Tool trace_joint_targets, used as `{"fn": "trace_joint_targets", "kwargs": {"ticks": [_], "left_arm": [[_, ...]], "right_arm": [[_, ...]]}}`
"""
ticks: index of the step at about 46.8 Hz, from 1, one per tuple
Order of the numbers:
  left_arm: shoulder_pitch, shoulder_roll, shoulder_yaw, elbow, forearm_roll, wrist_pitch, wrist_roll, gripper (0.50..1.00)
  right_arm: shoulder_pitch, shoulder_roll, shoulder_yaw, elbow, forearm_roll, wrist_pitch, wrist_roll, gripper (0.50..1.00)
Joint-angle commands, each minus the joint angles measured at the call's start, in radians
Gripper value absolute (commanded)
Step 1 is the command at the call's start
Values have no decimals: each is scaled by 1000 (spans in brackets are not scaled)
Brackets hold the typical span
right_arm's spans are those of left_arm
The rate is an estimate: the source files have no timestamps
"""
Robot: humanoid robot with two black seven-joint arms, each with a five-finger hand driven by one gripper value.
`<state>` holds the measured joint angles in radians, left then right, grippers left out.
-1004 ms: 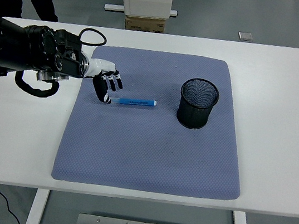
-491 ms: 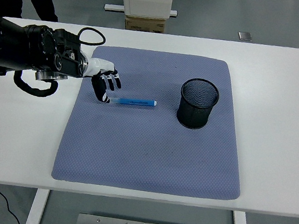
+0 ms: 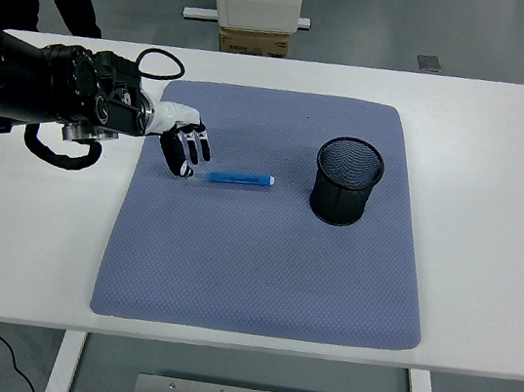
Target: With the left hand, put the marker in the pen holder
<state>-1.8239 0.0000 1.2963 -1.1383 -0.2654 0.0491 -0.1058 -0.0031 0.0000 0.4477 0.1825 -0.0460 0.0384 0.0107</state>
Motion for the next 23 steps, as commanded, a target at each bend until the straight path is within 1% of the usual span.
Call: {"fn": "trace_joint_targets", "kwargs": {"ticks": [1, 14, 23], "left_arm": [[0, 0, 0, 2, 0, 0, 0, 672], [3, 0, 1, 2, 2, -2, 0, 681], [26, 0, 1, 9, 3, 0, 0, 681]], "right_arm": [[0, 0, 0, 0, 0, 0, 0, 1000], [0, 0, -1, 0, 0, 0, 0, 1000], [0, 0, 0, 0, 0, 0, 0, 1000]]}}
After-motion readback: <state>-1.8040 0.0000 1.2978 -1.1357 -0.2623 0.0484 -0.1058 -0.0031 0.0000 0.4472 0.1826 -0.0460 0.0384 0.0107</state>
